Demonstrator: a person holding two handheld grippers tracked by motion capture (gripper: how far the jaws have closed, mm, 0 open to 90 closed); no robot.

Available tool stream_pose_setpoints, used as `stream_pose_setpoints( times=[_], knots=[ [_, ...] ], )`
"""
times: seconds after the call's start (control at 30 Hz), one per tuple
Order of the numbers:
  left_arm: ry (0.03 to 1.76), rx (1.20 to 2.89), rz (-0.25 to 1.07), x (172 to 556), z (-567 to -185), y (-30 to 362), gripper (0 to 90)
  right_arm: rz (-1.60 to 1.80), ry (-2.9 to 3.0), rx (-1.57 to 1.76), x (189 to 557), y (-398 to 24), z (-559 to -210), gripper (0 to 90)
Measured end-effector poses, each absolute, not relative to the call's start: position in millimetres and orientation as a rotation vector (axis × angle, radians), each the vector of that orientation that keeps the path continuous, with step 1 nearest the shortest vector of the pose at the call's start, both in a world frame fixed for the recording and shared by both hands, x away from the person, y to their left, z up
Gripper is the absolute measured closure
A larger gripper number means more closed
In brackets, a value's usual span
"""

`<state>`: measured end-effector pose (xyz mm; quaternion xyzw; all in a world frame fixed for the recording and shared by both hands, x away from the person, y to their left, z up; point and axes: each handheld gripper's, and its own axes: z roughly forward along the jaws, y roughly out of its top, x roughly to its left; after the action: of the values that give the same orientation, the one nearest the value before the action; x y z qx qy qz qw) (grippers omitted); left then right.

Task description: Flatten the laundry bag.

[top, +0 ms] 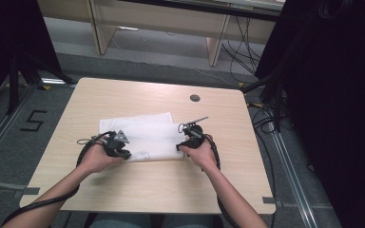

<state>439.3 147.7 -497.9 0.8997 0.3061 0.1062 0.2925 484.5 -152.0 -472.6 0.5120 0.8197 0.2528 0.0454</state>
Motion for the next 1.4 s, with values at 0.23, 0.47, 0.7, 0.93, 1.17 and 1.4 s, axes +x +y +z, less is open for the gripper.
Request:
stream_pose_setpoints(
  times=[0.23, 0.47, 0.7, 0.93, 1.17, 1.4],
  knots=[
    [0.759, 2.463, 0.218, 429, -494, 146, 82.3, 0.757, 2.609, 1.504, 470, -150, -471, 85.0],
    [0.673, 2.507, 0.182, 408, -492, 132, 82.3, 0.703, 2.721, 1.413, 431, -162, -470, 80.8],
    [0.579, 2.556, 0.137, 385, -490, 121, 80.3, 0.656, 2.748, 1.396, 404, -183, -459, 57.5],
    [0.579, 2.501, 0.166, 383, -476, 114, 78.0, 0.721, 2.590, 1.424, 421, -202, -432, 44.9],
    [0.508, 2.439, 0.152, 384, -471, 87, 77.0, 0.721, 2.562, 1.361, 464, -186, -436, 39.2],
    [0.553, 2.413, 0.114, 386, -484, 70, 76.9, 0.667, 2.597, 1.201, 495, -159, -451, 35.4]
  ],
)
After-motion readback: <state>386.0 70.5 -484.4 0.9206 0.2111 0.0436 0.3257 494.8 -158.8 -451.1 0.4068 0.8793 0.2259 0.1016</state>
